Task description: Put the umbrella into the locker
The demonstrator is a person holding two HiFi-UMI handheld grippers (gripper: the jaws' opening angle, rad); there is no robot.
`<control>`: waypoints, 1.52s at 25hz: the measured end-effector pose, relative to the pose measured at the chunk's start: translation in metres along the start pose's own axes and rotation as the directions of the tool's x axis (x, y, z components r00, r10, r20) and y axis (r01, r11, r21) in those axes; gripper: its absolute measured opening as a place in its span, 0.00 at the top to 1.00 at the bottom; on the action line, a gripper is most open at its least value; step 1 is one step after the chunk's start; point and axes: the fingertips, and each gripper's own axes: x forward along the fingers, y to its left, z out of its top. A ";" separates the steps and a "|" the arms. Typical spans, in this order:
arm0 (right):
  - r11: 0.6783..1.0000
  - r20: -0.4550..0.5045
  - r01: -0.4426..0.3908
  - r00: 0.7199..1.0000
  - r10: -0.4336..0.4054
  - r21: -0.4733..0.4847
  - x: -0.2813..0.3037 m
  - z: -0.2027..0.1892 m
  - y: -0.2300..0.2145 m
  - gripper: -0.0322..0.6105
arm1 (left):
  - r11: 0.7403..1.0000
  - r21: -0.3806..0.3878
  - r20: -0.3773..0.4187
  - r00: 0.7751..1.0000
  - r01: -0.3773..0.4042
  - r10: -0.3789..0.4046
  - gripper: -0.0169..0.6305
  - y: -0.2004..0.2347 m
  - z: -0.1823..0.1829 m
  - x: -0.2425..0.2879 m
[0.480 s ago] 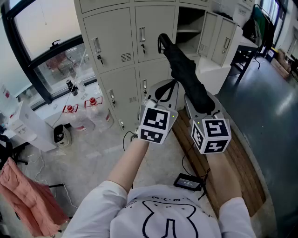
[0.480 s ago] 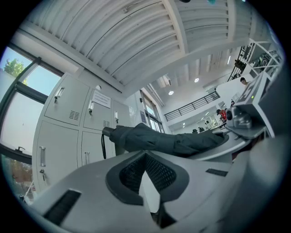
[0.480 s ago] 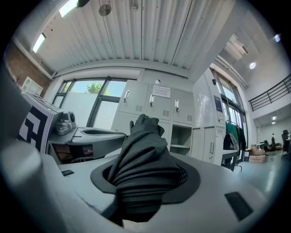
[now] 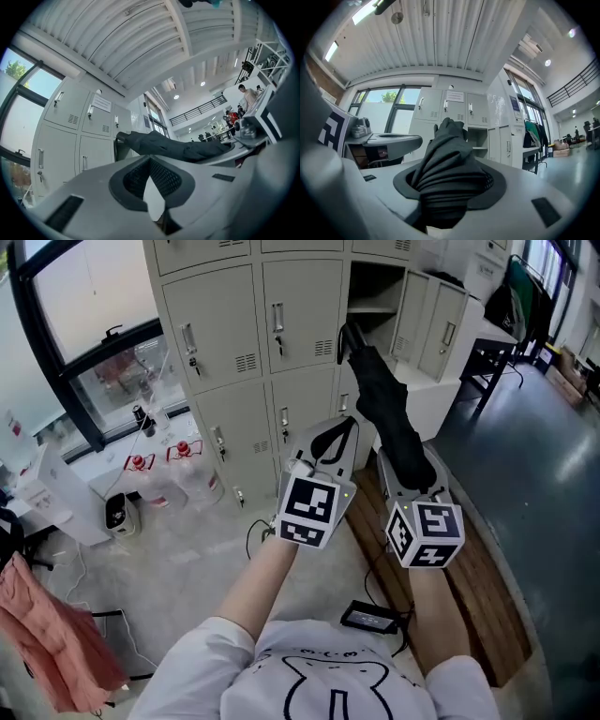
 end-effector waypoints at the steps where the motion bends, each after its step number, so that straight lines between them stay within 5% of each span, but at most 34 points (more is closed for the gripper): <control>1: 1.000 0.006 0.002 1.000 -0.002 0.007 0.000 0.000 -0.002 0.59 | 1.000 0.000 -0.003 1.000 0.000 0.000 0.96 -0.001 -0.001 0.002; 15: 0.999 0.010 0.039 0.999 -0.039 -0.009 0.054 -0.013 -0.049 0.59 | 0.999 -0.029 0.022 0.999 0.037 -0.037 0.96 0.017 -0.027 0.076; 38: 0.989 -0.031 0.150 0.988 -0.150 -0.010 0.276 -0.019 -0.150 0.59 | 0.988 -0.014 0.074 0.985 0.156 -0.154 0.96 0.135 -0.054 0.280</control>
